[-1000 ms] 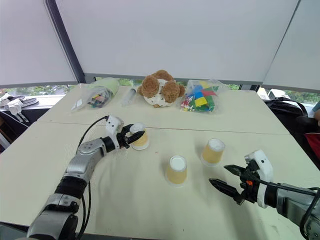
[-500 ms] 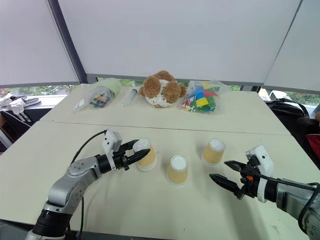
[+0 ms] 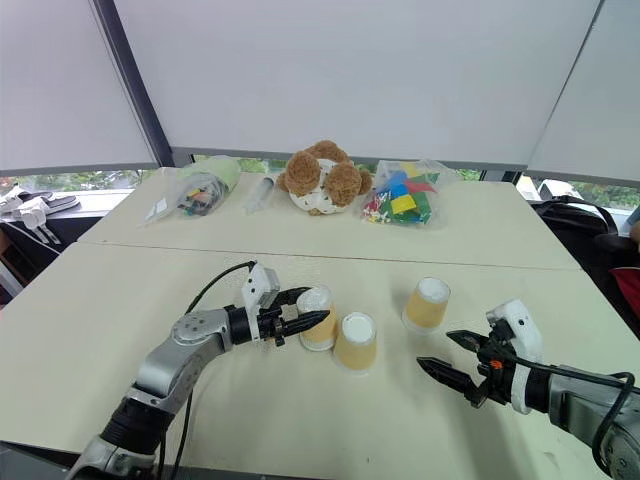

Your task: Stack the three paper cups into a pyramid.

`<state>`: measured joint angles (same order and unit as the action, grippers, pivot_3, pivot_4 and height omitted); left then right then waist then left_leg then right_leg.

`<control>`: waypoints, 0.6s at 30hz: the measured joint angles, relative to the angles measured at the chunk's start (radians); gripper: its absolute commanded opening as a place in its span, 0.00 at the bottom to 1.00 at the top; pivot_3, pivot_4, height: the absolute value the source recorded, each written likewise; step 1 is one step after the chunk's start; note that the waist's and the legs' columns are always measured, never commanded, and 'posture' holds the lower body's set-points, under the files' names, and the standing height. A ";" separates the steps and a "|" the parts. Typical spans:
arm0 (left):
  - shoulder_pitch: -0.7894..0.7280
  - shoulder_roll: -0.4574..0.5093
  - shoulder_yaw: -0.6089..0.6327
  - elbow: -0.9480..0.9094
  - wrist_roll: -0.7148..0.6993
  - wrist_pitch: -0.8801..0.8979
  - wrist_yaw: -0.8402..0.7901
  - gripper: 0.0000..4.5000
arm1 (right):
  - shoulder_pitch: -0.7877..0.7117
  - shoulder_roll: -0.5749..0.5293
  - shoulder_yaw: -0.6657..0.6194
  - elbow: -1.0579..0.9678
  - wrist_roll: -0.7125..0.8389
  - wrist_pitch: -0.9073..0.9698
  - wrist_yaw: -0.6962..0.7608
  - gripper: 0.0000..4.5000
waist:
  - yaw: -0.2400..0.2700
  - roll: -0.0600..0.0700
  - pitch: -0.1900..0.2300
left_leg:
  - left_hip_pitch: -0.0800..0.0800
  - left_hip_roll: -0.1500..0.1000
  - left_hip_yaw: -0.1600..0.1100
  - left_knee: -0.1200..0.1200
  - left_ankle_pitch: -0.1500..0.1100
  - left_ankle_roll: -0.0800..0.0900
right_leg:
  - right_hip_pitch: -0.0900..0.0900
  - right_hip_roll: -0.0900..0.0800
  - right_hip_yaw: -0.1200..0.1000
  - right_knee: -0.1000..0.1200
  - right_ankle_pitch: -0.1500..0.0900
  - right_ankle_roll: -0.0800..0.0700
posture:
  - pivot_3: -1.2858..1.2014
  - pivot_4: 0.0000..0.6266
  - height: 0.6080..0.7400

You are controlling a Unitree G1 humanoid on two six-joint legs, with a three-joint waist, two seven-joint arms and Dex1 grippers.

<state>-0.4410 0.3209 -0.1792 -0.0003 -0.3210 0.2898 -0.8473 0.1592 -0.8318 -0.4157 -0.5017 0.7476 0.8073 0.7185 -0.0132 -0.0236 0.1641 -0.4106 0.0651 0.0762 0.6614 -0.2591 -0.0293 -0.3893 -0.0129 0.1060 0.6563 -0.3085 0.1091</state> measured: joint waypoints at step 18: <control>0.066 0.015 -0.010 -0.046 0.038 -0.024 0.005 0.48 | -0.034 0.007 0.015 0.018 -0.014 -0.019 -0.004 1.00 | 0.001 0.000 0.000 | 0.000 0.000 0.000 0.000 0.000 0.000 | 0.000 0.000 0.000 0.000 0.000 0.000 | 0.52 0.24 1.00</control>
<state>-0.3750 0.3355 -0.1889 -0.0468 -0.2826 0.2660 -0.8422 0.1254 -0.8245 -0.4008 -0.4835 0.7334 0.7885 0.7141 -0.0121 -0.0236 0.1641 -0.4106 0.0652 0.0764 0.6614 -0.2592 -0.0293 -0.3892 -0.0132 0.1062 0.6562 -0.3085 0.1090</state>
